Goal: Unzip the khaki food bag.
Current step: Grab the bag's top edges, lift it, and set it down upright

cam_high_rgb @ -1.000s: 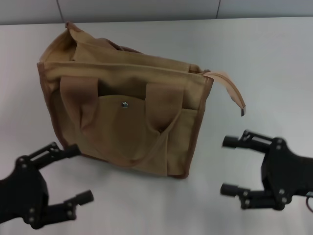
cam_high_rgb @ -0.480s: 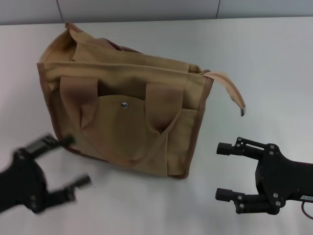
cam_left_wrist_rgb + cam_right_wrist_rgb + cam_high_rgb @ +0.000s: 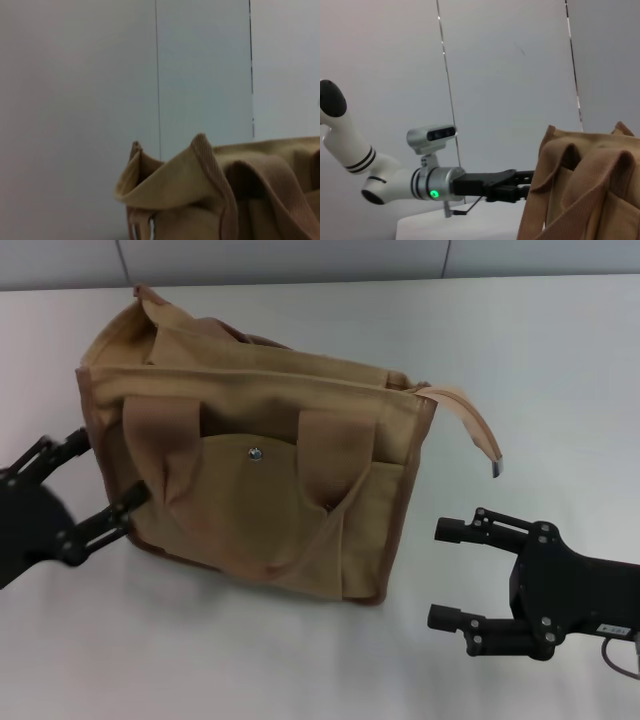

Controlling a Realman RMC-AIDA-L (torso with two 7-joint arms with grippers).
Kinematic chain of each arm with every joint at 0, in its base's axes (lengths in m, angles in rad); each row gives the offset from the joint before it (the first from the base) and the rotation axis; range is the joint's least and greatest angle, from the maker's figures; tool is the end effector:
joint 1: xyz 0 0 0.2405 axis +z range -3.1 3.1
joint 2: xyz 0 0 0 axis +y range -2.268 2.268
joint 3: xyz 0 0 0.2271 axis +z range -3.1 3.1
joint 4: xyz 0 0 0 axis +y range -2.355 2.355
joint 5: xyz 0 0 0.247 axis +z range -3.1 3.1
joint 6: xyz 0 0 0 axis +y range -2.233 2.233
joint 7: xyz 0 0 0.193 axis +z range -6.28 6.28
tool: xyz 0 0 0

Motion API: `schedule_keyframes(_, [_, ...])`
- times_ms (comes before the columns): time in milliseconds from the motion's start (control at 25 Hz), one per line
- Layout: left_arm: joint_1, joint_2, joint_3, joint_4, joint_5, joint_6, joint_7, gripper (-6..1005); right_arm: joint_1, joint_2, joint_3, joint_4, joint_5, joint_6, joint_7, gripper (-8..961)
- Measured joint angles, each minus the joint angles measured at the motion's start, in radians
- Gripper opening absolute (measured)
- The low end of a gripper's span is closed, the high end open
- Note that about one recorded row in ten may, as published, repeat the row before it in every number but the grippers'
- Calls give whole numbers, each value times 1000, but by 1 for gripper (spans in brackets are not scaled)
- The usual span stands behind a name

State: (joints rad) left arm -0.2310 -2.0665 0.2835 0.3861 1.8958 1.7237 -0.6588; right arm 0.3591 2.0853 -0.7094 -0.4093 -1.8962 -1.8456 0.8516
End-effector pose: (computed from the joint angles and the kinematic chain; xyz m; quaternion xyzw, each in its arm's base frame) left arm -0.3333 0.2640 0.0028 -0.8603 -0.1322 -0.3341 0.3616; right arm 0.2529 0.2536 -0.0554 -0.9209 0.0910 0.3702 0.0814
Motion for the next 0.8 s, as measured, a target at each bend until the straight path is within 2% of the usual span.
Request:
schedule_keyframes(40, [0, 0, 0, 0, 0, 0, 0, 814, 2, 0, -2, 1, 0, 3, 0, 840])
schedule_keyframes(80, [-63, 2, 4, -45, 2, -43, -9, 812, 3, 0, -2, 1, 0, 7, 0, 840])
schedule_keyframes(160, [-110, 0, 3, -80, 2, -100, -10, 808, 3, 0, -3, 1, 0, 13, 0, 841])
schedule_keyframes(360, [-154, -3, -13, -140, -13, -161, 28, 800, -1, 0, 2, 3, 0, 14, 0, 841])
schedule_keyframes(560, [-167, -3, -11, -155, -18, -175, 17, 791, -4, -1, 5, 3, 0, 17, 0, 840])
schedule_keyframes(800, [-168, -4, -10, -157, -16, -172, 35, 503, -5, -1, 7, 3, 0, 21, 0, 841])
